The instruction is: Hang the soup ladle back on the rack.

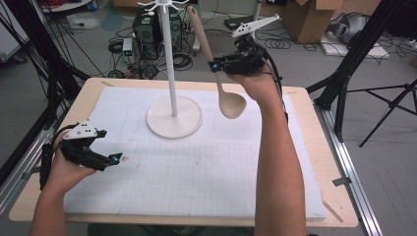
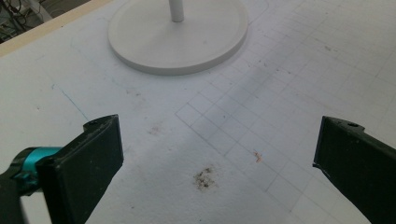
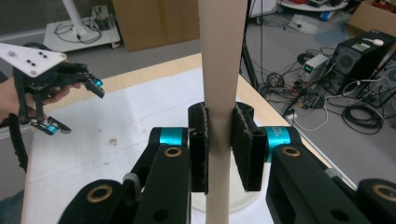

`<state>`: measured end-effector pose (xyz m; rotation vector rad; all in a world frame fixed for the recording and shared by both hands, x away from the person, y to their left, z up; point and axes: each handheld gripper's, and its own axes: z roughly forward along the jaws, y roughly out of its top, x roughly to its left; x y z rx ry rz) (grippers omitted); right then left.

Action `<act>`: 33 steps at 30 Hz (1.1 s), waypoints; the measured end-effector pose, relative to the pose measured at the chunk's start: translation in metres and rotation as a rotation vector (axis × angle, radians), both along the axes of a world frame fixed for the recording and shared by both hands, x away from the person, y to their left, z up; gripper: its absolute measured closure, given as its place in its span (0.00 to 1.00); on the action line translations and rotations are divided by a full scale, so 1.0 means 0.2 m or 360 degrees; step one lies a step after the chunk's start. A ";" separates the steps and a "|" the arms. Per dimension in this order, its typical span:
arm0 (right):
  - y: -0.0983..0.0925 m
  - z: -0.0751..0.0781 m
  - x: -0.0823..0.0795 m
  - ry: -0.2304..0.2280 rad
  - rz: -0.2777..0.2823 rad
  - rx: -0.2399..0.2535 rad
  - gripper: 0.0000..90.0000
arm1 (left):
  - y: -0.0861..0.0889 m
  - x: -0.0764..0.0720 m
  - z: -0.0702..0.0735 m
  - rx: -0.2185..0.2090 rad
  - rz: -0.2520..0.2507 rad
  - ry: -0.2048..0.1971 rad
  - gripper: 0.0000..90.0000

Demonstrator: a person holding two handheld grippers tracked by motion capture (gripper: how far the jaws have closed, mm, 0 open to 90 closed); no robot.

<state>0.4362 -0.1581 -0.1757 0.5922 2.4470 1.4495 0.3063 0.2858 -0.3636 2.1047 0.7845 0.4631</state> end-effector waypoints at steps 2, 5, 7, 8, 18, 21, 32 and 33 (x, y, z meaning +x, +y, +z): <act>0.01 0.01 0.02 0.0014 -0.0005 0.0001 0.86 | 0.00 0.00 0.00 -0.0005 0.0002 0.0001 0.02; 0.02 0.01 0.04 0.0011 0.0000 0.0001 0.86 | 0.01 0.00 0.00 -0.0004 0.0007 0.0003 0.02; 0.03 0.01 0.05 0.0019 -0.0001 -0.0002 0.86 | 0.01 0.00 0.00 0.0006 0.0008 0.0003 0.02; 0.03 0.01 0.05 0.0019 -0.0001 -0.0002 0.86 | 0.01 0.00 0.00 0.0006 0.0008 0.0003 0.02; 0.06 0.02 0.12 0.0053 0.0021 0.0006 0.86 | 0.00 0.01 -0.02 0.0014 0.0011 0.0018 0.02; 0.06 0.02 0.13 0.0069 0.0028 0.0008 0.86 | 0.00 0.01 -0.02 0.0014 0.0010 0.0018 0.02; 0.07 0.00 0.15 0.0083 0.0068 0.0050 0.86 | 0.01 0.01 -0.02 0.0015 0.0020 0.0022 0.02; 0.07 0.01 0.14 0.0084 0.0070 0.0055 0.86 | 0.01 0.01 -0.02 0.0012 0.0022 0.0019 0.02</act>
